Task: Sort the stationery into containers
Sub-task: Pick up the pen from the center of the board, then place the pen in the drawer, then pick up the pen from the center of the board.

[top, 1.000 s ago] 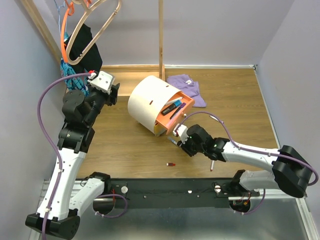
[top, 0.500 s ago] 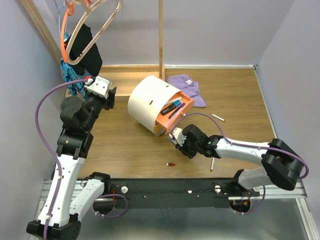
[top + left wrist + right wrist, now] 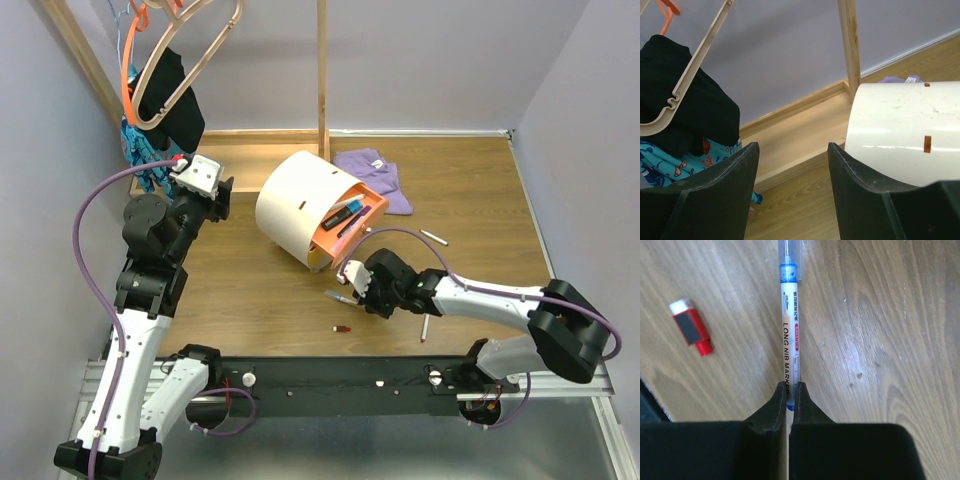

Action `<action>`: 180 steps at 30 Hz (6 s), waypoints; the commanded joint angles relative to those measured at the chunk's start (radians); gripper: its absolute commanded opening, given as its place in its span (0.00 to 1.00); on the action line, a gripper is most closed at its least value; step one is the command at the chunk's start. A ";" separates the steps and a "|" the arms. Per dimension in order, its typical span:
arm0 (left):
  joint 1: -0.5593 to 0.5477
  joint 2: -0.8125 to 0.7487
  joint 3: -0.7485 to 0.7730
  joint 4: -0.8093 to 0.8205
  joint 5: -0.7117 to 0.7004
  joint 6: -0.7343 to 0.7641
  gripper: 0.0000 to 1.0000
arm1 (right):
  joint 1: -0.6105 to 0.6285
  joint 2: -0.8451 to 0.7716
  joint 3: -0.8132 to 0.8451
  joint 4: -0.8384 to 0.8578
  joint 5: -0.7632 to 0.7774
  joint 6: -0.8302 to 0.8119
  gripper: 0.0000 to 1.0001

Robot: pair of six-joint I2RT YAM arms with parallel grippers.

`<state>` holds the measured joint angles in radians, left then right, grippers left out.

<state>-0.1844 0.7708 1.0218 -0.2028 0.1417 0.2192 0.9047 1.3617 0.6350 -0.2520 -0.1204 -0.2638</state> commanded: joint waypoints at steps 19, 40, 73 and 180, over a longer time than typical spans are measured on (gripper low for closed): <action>0.007 -0.008 -0.026 0.134 0.110 -0.033 0.66 | 0.010 -0.403 0.584 -0.649 -0.083 -0.465 0.01; 0.019 -0.062 -0.092 0.146 0.191 -0.124 0.68 | -0.166 -0.079 0.952 -0.702 0.010 -1.238 0.03; 0.102 -0.096 -0.124 0.167 0.208 -0.208 0.69 | -0.320 0.037 0.954 -0.675 -0.099 -1.547 0.47; -0.073 0.445 0.145 0.546 0.595 -0.894 0.73 | -0.827 0.180 1.054 -0.023 -0.869 0.797 0.01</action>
<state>-0.2291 1.1728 1.1110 0.2466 0.7662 -0.5842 0.0036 1.4799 1.6627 -0.4759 -0.9382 0.2764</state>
